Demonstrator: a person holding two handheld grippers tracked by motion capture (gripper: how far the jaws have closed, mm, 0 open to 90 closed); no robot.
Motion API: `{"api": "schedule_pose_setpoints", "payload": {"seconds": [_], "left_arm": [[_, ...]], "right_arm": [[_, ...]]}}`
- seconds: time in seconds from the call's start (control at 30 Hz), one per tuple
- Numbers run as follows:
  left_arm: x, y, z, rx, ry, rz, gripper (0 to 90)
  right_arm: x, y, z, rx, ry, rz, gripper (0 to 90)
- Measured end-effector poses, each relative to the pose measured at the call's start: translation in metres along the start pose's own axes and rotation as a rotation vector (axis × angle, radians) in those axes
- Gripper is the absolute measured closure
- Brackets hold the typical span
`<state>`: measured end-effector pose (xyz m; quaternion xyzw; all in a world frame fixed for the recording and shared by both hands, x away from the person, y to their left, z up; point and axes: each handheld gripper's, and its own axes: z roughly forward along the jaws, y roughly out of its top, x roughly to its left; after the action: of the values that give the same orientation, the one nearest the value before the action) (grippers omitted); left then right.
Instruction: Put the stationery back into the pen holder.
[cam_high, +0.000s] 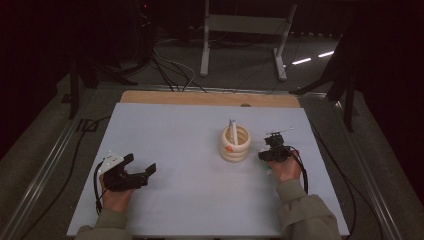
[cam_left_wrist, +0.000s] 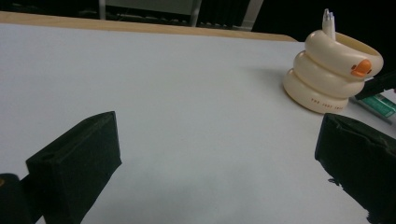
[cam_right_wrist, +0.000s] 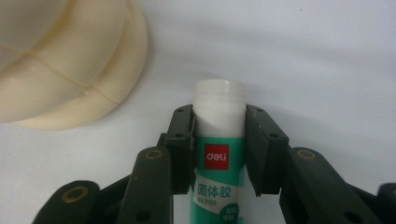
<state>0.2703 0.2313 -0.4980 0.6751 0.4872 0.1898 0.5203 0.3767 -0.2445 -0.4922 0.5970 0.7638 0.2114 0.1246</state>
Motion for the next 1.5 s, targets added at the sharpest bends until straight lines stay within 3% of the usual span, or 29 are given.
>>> {"api": "schedule_pose_setpoints", "payload": {"seconds": [0.33, 0.7, 1.23, 1.5], "left_arm": [[0.0, 0.0, 0.001, 0.001, -0.004, -0.001, 0.6], [0.001, -0.001, 0.001, 0.0, -0.006, -0.008, 0.6], [0.002, -0.001, 0.001, -0.001, -0.007, -0.013, 0.6], [0.003, -0.001, 0.0, -0.005, -0.007, -0.016, 0.6]], "right_arm": [[-0.003, 0.0, -0.013, -0.057, 0.02, 0.011, 66.0], [-0.002, 0.001, -0.022, -0.085, 0.053, 0.012, 66.0], [-0.001, 0.014, -0.043, -0.177, 0.105, 0.022, 65.9], [-0.002, 0.021, -0.054, -0.231, 0.105, 0.014, 66.0]]}}
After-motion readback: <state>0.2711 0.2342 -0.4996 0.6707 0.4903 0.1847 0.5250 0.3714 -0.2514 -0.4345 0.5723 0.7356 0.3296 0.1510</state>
